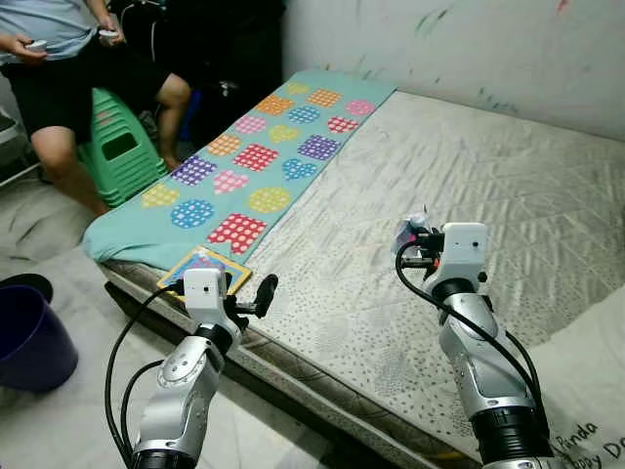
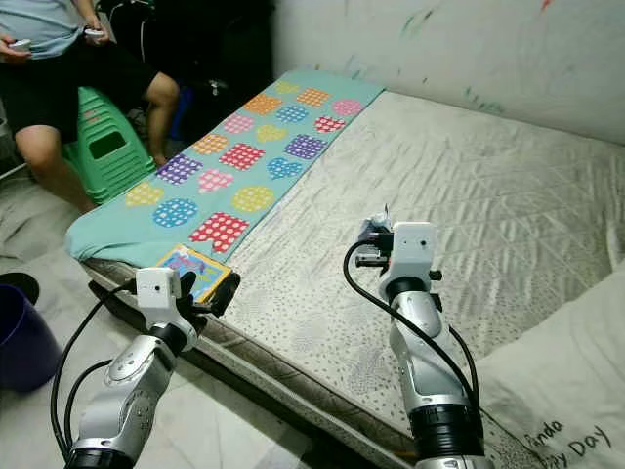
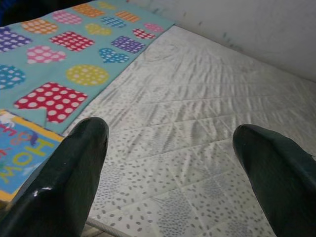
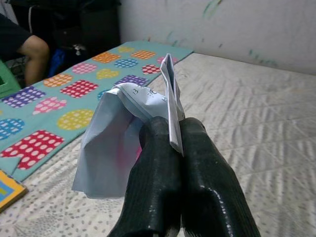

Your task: Clean up the room

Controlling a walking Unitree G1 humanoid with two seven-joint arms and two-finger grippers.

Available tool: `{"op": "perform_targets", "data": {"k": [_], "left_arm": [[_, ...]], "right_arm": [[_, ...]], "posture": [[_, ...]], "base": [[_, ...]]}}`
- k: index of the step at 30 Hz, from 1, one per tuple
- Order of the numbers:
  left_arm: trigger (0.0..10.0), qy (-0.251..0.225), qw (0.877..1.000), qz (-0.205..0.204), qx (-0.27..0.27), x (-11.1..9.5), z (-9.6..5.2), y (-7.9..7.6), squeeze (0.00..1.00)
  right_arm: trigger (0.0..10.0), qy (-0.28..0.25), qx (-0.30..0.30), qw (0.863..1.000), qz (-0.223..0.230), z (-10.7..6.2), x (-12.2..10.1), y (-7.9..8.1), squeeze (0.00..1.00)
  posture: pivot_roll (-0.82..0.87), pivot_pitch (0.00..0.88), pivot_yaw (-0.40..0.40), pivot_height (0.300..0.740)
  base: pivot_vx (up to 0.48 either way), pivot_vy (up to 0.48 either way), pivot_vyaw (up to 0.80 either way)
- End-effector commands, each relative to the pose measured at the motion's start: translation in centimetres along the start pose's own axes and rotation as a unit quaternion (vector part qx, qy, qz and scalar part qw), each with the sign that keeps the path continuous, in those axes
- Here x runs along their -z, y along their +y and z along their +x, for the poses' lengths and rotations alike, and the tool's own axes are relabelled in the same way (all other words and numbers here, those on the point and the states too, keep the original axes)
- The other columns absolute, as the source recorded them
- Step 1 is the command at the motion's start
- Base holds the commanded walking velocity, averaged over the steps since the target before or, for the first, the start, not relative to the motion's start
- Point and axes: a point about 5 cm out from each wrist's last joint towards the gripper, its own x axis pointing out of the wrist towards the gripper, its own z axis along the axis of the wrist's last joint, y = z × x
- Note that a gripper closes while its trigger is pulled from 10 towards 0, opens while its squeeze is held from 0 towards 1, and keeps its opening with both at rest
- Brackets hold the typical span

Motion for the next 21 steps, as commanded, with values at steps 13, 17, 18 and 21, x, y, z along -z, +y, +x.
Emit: {"op": "perform_targets", "data": {"k": [13,17,18,21], "left_arm": [[10.0,-0.003,0.999,0.022,-0.044,-0.3,0.0,1.2,0.0],[10.0,-0.001,0.999,0.019,-0.041,-0.2,0.0,1.1,0.0],[10.0,-0.001,0.999,0.019,-0.041,-0.2,0.0,1.1,0.0],[10.0,-0.002,0.999,0.02,-0.042,-0.2,0.0,1.1,0.0]], "right_arm": [[10.0,-0.011,-0.006,1.0,-0.002,-0.1,-0.6,0.1,0.0],[10.0,-0.011,-0.012,1.0,-0.009,-0.1,-0.5,0.2,0.0],[10.0,-0.011,-0.012,1.0,-0.009,-0.1,-0.5,0.2,0.0],[10.0,-0.011,-0.013,1.0,-0.009,-0.2,-0.5,0.3,0.0]], "posture": [[-0.15,0.0,0.026,0.74],[-0.15,0.0,0.026,0.74],[-0.15,0.0,0.026,0.74],[-0.14,0.0,0.027,0.74]], "base": [[0.0,0.0,0.0],[0.0,0.0,0.0],[0.0,0.0,0.0],[0.0,0.0,0.0]]}}
